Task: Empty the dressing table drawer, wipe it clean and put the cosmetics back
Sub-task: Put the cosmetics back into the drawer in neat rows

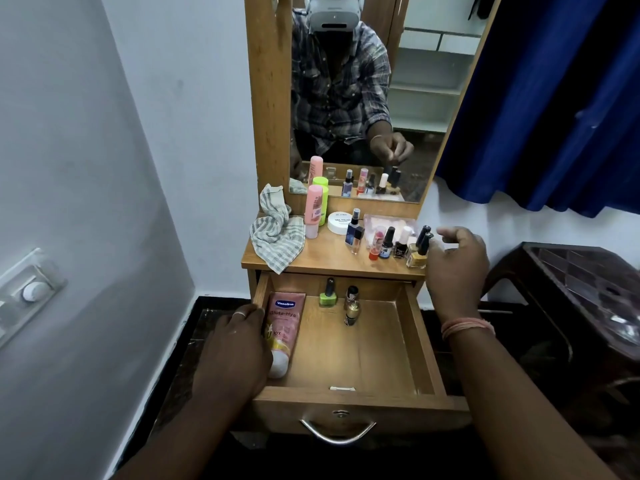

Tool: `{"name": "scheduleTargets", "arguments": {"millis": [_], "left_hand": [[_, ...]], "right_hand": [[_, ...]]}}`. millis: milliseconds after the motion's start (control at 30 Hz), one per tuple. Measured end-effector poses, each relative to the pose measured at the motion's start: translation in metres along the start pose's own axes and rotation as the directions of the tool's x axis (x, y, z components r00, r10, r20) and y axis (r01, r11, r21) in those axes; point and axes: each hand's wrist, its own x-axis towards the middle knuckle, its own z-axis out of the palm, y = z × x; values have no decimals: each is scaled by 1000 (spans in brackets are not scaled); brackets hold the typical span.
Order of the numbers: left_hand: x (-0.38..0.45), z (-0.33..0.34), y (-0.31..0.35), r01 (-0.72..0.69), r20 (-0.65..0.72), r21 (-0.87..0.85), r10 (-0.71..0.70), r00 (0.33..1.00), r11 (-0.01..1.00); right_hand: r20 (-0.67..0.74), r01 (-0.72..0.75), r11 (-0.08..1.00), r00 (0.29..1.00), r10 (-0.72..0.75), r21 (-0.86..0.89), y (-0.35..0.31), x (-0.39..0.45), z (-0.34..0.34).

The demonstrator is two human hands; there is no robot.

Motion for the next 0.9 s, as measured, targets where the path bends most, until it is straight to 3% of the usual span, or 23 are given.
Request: {"name": "scheduleTargets", "arguments": {"millis": [167, 567, 733, 900], "left_hand": [[0, 0, 0, 1, -18, -12, -1, 1000, 1000], [-2, -3, 3, -1, -28, -20, 1, 1000, 1000], [-3, -5, 2, -16, -35, -7, 16, 999, 1000], [-3, -6, 3, -8, -25, -18, 8, 1000, 1000]], "right_hand": [[155, 45, 994, 988, -29, -101, 7, -5, 5], [94, 43, 999, 995, -43, 0, -5, -12, 1], [317, 122, 987, 936, -151, 109, -23, -54, 8], [628, 66, 996, 772, -93, 67, -18, -79, 37]]}}
